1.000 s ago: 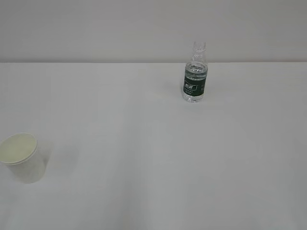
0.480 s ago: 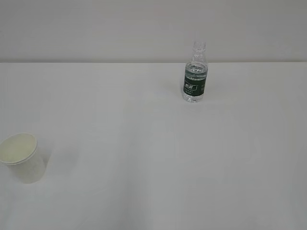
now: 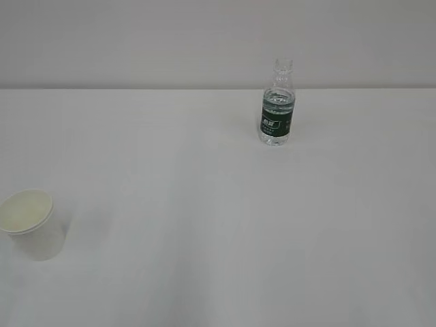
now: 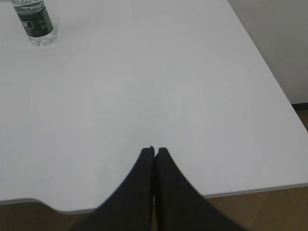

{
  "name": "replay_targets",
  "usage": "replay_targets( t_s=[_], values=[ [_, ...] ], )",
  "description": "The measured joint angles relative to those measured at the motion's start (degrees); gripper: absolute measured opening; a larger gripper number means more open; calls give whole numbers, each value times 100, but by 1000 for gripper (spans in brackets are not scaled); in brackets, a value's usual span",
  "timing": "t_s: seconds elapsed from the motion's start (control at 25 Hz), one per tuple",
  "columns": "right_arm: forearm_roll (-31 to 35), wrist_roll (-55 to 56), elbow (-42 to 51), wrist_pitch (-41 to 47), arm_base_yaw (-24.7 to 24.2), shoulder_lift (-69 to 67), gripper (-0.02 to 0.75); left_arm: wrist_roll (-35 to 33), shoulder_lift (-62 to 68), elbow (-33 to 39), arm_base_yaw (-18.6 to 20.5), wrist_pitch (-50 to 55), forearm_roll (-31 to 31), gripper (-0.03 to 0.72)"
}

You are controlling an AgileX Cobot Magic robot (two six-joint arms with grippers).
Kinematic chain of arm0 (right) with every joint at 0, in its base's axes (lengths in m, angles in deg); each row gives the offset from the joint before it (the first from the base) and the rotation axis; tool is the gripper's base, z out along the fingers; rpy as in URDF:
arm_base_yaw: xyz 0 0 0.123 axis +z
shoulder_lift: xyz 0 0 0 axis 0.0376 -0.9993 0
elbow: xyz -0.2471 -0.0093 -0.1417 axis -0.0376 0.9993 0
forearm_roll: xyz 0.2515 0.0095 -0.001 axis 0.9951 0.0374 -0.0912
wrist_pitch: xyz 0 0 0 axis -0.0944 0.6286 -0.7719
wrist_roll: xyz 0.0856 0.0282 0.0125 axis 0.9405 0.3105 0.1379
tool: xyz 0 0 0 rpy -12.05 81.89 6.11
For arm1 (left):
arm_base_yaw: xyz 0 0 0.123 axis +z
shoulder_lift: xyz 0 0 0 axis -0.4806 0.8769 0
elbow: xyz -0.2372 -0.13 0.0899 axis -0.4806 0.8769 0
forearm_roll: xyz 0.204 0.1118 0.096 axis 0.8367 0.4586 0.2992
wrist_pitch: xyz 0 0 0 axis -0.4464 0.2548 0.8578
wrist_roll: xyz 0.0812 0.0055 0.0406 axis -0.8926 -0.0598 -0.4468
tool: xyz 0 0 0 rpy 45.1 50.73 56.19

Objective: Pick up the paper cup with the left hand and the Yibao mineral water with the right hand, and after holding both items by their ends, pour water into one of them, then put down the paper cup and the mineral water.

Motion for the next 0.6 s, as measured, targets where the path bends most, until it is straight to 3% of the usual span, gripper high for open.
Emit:
replay_targets(
  t_s=[0.44, 0.6],
  values=[
    [0, 0, 0, 0, 0, 0, -8, 0, 0, 0, 0, 0, -20, 1],
    [0, 0, 0, 0, 0, 0, -8, 0, 0, 0, 0, 0, -20, 40]
  ],
)
